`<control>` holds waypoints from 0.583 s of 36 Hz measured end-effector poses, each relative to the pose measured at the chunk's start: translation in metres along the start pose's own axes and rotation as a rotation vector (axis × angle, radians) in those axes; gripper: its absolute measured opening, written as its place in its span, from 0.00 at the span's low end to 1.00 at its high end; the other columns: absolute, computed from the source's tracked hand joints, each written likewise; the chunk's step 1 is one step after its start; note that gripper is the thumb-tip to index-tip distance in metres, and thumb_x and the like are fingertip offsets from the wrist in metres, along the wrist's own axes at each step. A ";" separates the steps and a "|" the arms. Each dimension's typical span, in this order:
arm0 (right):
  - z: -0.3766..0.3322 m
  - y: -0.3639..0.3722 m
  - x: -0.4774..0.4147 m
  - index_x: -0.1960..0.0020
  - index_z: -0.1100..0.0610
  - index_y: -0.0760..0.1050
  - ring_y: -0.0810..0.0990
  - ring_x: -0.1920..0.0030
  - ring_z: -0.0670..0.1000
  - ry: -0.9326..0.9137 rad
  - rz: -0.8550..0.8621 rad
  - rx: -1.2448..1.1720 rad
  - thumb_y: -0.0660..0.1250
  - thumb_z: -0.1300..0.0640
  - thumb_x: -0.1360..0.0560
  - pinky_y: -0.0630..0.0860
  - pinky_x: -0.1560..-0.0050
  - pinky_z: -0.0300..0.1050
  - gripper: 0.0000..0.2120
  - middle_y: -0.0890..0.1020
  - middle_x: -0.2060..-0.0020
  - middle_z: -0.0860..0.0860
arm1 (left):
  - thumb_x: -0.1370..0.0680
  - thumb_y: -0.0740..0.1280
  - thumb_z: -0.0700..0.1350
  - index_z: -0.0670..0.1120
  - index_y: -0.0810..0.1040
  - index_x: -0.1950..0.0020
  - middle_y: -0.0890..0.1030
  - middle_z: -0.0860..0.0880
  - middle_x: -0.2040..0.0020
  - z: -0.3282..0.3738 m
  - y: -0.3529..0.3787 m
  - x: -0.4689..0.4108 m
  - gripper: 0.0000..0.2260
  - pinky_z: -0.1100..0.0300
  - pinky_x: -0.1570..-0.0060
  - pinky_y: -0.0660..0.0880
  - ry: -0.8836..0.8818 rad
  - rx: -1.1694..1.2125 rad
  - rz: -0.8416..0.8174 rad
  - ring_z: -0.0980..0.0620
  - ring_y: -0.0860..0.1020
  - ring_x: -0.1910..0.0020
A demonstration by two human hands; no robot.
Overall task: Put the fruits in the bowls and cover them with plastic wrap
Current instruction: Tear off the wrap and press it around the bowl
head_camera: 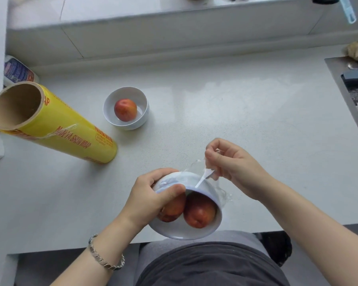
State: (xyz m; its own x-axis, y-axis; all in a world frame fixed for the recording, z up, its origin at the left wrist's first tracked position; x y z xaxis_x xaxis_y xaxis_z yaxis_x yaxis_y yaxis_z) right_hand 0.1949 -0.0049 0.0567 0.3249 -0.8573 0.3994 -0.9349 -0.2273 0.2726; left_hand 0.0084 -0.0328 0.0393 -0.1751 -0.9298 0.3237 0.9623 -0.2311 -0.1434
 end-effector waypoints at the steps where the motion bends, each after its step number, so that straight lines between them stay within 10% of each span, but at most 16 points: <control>1: -0.001 0.002 0.000 0.63 0.57 0.68 0.69 0.75 0.46 0.006 0.023 0.000 0.64 0.59 0.26 0.71 0.72 0.35 0.08 0.68 0.71 0.53 | 0.43 0.71 0.59 0.56 0.81 0.60 0.83 0.59 0.62 0.000 0.000 0.000 0.14 0.71 0.58 0.74 0.003 -0.006 -0.002 0.62 0.80 0.61; 14: -0.017 0.006 -0.005 0.61 0.51 0.64 0.62 0.74 0.46 -0.504 0.418 0.694 0.61 0.53 0.26 0.60 0.73 0.34 0.07 0.62 0.78 0.47 | 0.39 0.69 0.57 0.64 0.82 0.58 0.82 0.61 0.63 0.016 -0.001 0.001 0.11 0.72 0.58 0.72 0.112 -0.023 -0.103 0.65 0.78 0.61; 21: -0.009 -0.001 -0.025 0.64 0.45 0.65 0.63 0.76 0.45 -0.333 0.295 0.669 0.64 0.53 0.24 0.59 0.72 0.35 0.12 0.67 0.78 0.45 | 0.42 0.71 0.57 0.67 0.81 0.56 0.83 0.62 0.57 0.021 -0.004 0.001 0.15 0.70 0.55 0.74 0.183 -0.049 -0.072 0.64 0.79 0.57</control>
State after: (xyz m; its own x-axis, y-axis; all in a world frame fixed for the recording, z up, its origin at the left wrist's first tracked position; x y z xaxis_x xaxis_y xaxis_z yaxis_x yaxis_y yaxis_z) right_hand 0.1887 0.0208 0.0550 0.0903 -0.9940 0.0622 -0.8974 -0.1083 -0.4277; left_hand 0.0084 -0.0265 0.0594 -0.2827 -0.9458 0.1597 0.9353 -0.3088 -0.1729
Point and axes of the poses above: each hand's wrist, its own x-axis away from the middle knuckle, its own y-axis out of the palm, z = x × y, the point moved 2 cm from there along -x, towards the middle knuckle
